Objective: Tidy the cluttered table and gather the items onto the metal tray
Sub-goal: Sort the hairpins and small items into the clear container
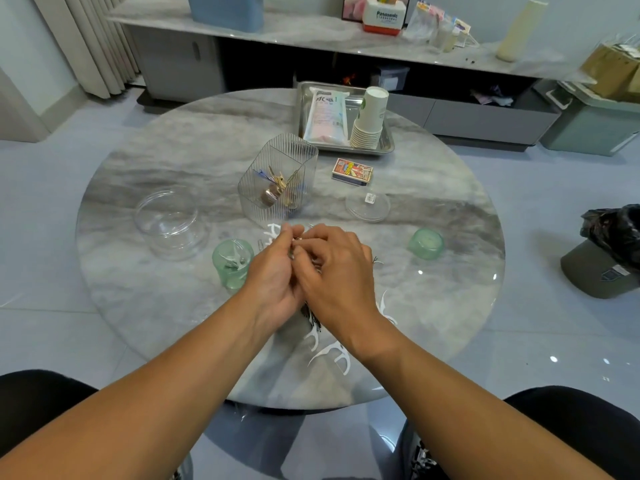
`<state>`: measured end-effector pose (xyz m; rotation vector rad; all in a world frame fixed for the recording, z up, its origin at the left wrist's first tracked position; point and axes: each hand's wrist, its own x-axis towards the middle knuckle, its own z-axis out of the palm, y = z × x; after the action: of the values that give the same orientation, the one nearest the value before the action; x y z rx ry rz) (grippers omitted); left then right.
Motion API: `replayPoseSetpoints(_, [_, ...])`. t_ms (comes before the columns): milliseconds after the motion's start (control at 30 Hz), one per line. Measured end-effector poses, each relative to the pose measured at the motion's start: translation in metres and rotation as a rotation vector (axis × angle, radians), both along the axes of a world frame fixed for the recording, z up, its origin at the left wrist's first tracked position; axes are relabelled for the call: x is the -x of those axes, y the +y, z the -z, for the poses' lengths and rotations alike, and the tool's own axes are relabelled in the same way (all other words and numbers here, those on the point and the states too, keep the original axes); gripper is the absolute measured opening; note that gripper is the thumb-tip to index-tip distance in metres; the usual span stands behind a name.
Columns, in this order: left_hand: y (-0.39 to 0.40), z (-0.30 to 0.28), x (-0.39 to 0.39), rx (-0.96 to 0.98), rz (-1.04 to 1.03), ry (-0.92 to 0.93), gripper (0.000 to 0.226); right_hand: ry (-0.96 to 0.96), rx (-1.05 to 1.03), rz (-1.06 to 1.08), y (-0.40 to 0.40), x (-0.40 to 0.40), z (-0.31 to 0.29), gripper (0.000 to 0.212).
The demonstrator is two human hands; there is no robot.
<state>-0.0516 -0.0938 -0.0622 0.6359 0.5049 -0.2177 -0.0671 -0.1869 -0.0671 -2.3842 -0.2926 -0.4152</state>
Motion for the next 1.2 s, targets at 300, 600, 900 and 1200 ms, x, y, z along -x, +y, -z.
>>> replayPoseSetpoints(300, [-0.01,0.006,0.001,-0.136,0.008,-0.132,0.043,0.584,-0.631,0.134,0.009,-0.004,-0.003,0.035])
replayPoseSetpoints(600, [-0.019,0.004,0.01,-0.383,-0.005,-0.111,0.039,0.767,-1.196,0.179,0.008,-0.008,-0.006,0.025])
replayPoseSetpoints(900, [-0.016,0.005,0.011,-0.13,-0.057,-0.093,0.026,0.723,-1.525,0.133,0.006,-0.011,-0.013,0.016])
replayPoseSetpoints(1200, [-0.01,-0.002,0.016,-0.011,-0.019,-0.075,0.027,0.757,-1.446,0.102,0.003,-0.011,-0.004,0.021])
